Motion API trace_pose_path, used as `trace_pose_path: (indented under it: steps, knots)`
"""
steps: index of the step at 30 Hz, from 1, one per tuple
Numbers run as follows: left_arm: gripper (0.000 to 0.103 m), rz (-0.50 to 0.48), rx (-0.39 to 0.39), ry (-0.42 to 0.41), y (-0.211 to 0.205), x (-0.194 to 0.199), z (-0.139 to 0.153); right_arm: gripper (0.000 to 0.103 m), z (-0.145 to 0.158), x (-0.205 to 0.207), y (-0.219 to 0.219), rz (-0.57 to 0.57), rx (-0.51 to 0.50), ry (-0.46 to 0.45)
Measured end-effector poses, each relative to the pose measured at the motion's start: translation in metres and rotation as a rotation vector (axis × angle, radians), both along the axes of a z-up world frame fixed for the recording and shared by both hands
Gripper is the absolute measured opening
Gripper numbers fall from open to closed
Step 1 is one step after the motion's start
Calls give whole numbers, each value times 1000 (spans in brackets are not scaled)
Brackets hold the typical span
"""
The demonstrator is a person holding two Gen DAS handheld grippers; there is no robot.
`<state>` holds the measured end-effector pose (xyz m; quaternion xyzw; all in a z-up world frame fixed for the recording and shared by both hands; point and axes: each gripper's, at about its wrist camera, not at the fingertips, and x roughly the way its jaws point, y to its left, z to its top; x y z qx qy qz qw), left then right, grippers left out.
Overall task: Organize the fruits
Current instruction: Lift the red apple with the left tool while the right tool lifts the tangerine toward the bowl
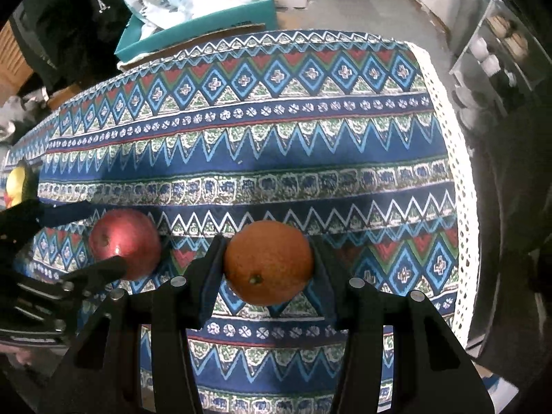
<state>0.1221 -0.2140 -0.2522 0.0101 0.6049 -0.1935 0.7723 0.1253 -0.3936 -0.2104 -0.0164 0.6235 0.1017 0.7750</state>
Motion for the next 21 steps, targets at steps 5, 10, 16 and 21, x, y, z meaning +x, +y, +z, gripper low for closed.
trace_pose_path:
  steps: [5,10,16,21]
  knots:
    - [83,-7,25,31,-4,2,-19,48,-4,0,4,1,4,6]
    - [83,-10,37,41,-3,2,-33,48,-4,3,9,8,8,1]
    - [78,-54,52,-9,-6,-6,-29,48,-7,4,18,25,1,-1]
    - [78,-57,81,-47,-8,-10,-28,48,-7,3,24,36,-5,-9]
